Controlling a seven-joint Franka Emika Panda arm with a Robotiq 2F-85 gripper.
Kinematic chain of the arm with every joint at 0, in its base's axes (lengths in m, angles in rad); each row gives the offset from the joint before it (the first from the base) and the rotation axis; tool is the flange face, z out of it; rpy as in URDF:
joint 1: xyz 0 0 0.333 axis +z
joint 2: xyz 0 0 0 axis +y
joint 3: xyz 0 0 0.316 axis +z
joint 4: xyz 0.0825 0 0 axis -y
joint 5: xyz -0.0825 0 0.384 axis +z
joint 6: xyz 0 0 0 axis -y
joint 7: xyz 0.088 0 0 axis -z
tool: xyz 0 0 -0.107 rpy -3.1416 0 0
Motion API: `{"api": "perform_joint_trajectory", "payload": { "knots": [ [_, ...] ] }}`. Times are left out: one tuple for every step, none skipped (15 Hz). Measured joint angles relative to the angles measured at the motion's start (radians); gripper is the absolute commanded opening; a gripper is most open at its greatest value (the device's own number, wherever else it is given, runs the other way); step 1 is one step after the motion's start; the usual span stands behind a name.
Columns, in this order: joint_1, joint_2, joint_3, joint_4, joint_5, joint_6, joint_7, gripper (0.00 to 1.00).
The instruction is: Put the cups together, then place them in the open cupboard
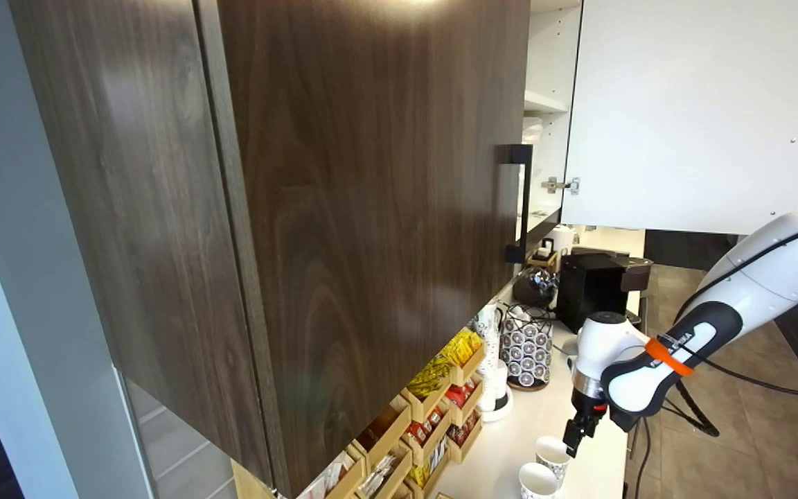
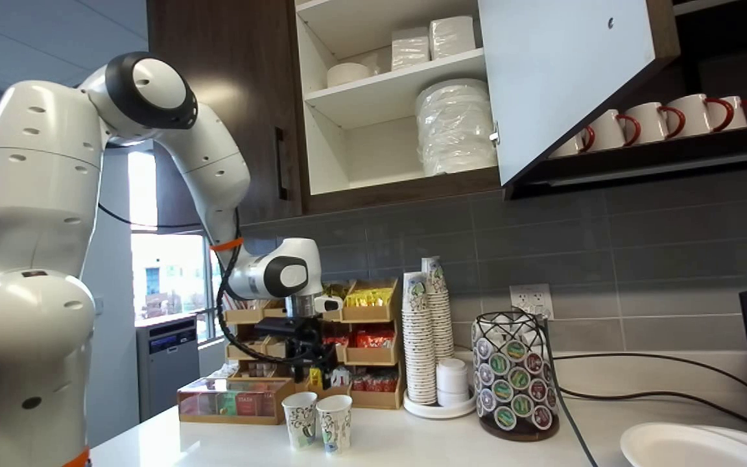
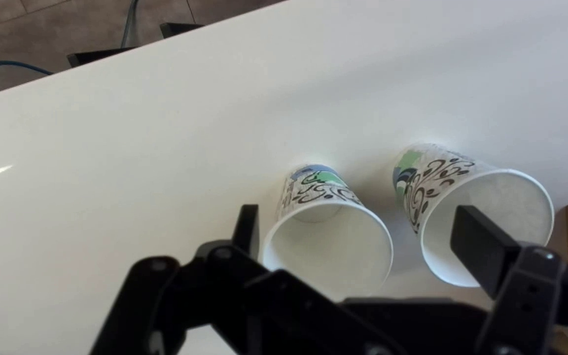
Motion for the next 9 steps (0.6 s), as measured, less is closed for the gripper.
{"api": "perform_joint_trajectory", "payload": {
  "knots": [
    [0.0,0.021,-0.002,0.007,-0.009,0.018,0.001,1.0],
    [0.001,0.042,-0.009,0.014,-0.032,0.04,0.009,1.0],
    [0.001,0.062,-0.017,0.022,-0.053,0.058,0.016,1.0],
    [0.001,0.084,-0.026,0.032,-0.069,0.076,0.018,1.0],
    [0.002,0.104,-0.035,0.043,-0.082,0.09,0.018,1.0],
    [0.003,0.123,-0.043,0.055,-0.09,0.103,0.018,1.0],
    [0.003,0.141,-0.049,0.067,-0.091,0.115,0.018,1.0],
    [0.003,0.157,-0.054,0.08,-0.091,0.128,0.018,1.0],
    [0.003,0.174,-0.057,0.091,-0.091,0.14,0.017,1.0]
  ]
}}
